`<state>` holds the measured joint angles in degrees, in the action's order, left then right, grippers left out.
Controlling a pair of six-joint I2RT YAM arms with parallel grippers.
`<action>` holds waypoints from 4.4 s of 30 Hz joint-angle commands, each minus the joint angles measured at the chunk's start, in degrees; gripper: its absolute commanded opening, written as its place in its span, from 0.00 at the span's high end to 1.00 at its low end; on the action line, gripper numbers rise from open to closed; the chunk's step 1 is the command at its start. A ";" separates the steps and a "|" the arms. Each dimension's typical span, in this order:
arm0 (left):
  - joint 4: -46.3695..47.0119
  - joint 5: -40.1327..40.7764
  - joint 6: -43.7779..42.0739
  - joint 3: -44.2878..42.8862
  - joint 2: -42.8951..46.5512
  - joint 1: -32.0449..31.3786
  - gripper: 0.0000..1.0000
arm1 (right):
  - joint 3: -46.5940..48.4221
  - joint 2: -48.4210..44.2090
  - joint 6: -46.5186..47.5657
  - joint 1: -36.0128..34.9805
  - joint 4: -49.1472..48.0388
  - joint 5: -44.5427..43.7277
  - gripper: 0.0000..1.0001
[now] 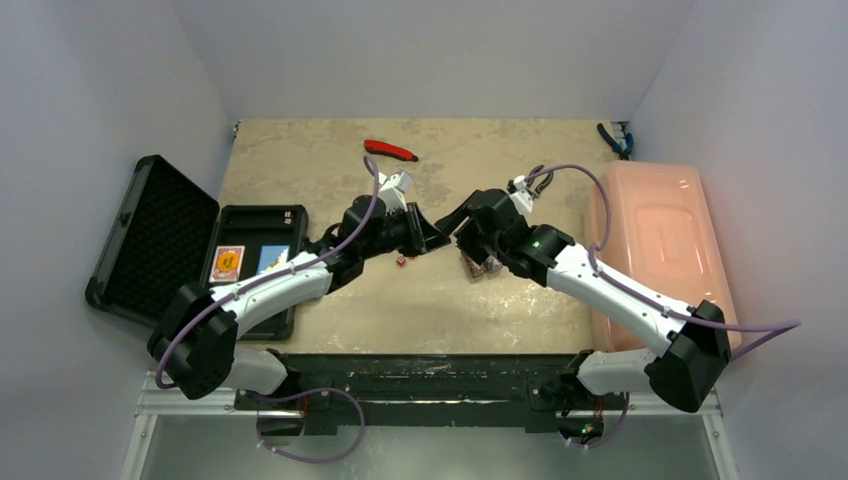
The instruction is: Pack up texas hold em set
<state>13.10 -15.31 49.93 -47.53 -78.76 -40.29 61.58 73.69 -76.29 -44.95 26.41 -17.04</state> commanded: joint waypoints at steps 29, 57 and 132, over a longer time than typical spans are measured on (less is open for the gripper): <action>-12.93 14.98 -6.68 4.60 11.97 -0.16 1.00 | -6.64 -11.73 16.20 -0.67 -9.88 -11.03 0.01; -35.27 19.37 -8.20 13.38 33.77 22.17 1.00 | -13.32 -13.67 25.45 -0.67 -12.99 -8.98 0.02; -30.52 1.92 -2.22 21.08 30.00 67.10 0.72 | -14.73 -11.91 26.37 -0.67 -11.18 -5.07 0.01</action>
<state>-17.34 -14.41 48.45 -26.33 -49.80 26.24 46.26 61.56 -49.91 -45.43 15.55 -21.47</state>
